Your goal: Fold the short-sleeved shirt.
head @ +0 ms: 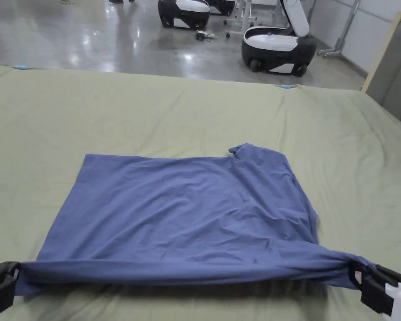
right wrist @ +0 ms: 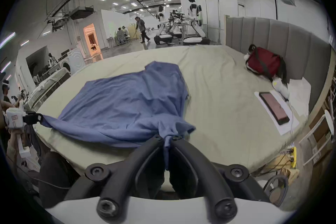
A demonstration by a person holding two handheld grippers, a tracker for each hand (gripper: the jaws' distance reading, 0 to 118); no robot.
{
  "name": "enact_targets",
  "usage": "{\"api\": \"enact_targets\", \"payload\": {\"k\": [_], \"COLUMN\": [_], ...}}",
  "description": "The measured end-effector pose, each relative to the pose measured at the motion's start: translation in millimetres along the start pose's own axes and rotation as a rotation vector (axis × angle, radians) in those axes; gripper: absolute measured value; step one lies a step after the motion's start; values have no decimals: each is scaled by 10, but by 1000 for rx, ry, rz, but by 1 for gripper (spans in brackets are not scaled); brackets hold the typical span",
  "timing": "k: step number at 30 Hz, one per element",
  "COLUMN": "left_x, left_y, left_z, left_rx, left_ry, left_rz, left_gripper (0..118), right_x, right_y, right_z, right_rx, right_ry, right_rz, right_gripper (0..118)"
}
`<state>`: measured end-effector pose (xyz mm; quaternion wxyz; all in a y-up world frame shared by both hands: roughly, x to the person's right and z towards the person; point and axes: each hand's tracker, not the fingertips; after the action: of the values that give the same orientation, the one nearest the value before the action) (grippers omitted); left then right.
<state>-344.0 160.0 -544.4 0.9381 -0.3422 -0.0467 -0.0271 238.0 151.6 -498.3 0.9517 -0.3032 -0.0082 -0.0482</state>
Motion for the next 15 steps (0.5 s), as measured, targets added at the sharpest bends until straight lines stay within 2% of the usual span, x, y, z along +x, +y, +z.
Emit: {"api": "enact_targets", "payload": {"k": [8, 11, 15], "left_x": [-1, -28, -24], "left_y": [761, 1014, 1225], "left_z": [-475, -884, -1530], "left_rx": [-14, -55, -198], "left_ry": [12, 11, 40], "left_rz": [-51, -52, -70], "left_gripper": [1, 1, 1], "right_x": [-24, -78, 22], "right_y": [714, 970, 1144], "right_z": [-469, -765, -1375], "right_rx": [5, -57, -155], "right_ry": [13, 5, 12], "right_rz": [44, 40, 5], "right_gripper": [6, 6, 6]}}
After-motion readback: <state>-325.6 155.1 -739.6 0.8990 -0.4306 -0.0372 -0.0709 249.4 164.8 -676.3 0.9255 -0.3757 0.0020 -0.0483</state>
